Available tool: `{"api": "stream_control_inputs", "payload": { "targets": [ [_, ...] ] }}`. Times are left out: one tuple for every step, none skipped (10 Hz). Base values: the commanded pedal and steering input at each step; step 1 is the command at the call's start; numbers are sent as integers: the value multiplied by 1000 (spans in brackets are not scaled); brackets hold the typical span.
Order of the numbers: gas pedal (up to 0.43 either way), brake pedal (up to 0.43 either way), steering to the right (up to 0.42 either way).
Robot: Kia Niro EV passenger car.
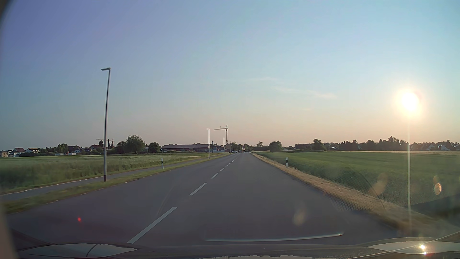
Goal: Follow the waypoints while adhering to traffic rules and regulations
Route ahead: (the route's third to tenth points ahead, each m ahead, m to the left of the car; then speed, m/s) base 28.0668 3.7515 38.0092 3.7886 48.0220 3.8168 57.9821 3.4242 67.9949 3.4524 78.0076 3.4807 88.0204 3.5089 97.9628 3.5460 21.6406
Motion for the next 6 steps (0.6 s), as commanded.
{"api": "stream_control_inputs", "payload": {
  "targets": [
    [189, 18, 0],
    [189, 18, 0],
    [189, 18, 0],
    [189, 18, 0],
    [189, 18, 0],
    [189, 18, 0]
  ]
}}
